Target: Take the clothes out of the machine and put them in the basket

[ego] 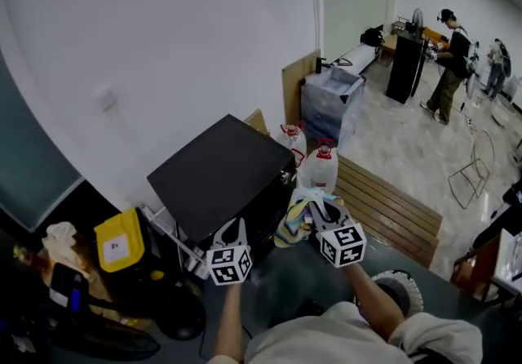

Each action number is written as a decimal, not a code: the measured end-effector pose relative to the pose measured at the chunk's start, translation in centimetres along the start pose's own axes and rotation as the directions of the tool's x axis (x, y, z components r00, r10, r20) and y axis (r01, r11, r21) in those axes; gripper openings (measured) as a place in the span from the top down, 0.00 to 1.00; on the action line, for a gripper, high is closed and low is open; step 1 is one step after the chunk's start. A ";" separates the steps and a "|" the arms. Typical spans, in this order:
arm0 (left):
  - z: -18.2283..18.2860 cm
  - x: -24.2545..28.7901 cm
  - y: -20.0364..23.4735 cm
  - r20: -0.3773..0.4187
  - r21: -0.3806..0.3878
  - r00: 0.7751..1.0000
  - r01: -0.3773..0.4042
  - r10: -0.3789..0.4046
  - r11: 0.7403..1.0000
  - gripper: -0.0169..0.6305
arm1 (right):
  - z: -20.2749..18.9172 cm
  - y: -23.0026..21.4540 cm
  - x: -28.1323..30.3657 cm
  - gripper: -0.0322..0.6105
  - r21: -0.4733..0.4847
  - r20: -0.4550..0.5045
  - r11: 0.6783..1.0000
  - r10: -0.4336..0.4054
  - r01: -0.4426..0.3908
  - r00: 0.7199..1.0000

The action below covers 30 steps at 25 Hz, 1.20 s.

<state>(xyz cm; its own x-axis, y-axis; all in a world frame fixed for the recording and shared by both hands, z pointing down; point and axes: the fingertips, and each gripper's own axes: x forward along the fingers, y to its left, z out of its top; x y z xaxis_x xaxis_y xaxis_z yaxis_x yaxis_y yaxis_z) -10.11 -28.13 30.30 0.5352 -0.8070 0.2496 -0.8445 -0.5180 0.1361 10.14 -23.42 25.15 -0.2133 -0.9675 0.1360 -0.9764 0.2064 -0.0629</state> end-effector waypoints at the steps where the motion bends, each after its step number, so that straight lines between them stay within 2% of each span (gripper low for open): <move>1: 0.2 0.1 -0.4 0.002 0.004 1.000 0.017 -0.017 1.000 0.95 | 0.2 -0.1 -0.5 0.85 0.000 0.005 1.000 -0.013 0.013 1.000; 8: 0.6 1.2 -3.8 -0.011 0.050 0.985 0.170 -0.169 0.984 0.95 | 0.7 -1.5 -4.9 0.85 0.024 0.028 0.988 -0.156 0.155 0.987; 12: 0.3 2.3 -7.5 -0.034 0.079 0.960 0.279 -0.277 0.957 0.95 | 0.4 -3.0 -9.0 0.85 0.041 0.038 0.965 -0.260 0.259 0.965; 15: -0.3 2.7 -11.1 -0.049 0.094 0.932 0.362 -0.359 0.927 0.95 | 0.0 -4.2 -12.8 0.85 0.051 0.043 0.940 -0.339 0.337 0.940; 17: -1.1 2.8 -14.8 -0.068 0.108 0.901 0.435 -0.429 0.894 0.95 | -0.4 -5.5 -16.4 0.85 0.060 0.041 0.912 -0.408 0.405 0.912; 22: -2.8 3.0 -24.0 -0.126 0.132 0.807 0.590 -0.577 0.796 0.95 | -0.7 -8.9 -24.7 0.85 0.073 0.050 0.823 -0.567 0.563 0.822; 28: -4.0 2.9 -34.7 -0.157 0.166 0.711 0.704 -0.686 0.691 0.95 | -1.0 -13.2 -34.2 0.85 0.075 0.061 0.716 -0.698 0.694 0.714; 30: -4.6 2.8 -38.8 -0.173 0.173 0.672 0.740 -0.720 0.649 0.95 | -1.3 -14.9 -37.5 0.85 0.083 0.065 0.679 -0.734 0.730 0.676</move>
<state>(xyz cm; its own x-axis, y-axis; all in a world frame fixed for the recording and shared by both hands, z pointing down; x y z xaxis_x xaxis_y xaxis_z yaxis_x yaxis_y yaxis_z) 24.04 -9.04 30.16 0.9644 -0.1203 0.2356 -0.1488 -0.9830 0.1072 32.60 9.95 22.25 0.5749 -0.8148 0.0743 -0.8157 -0.5779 -0.0255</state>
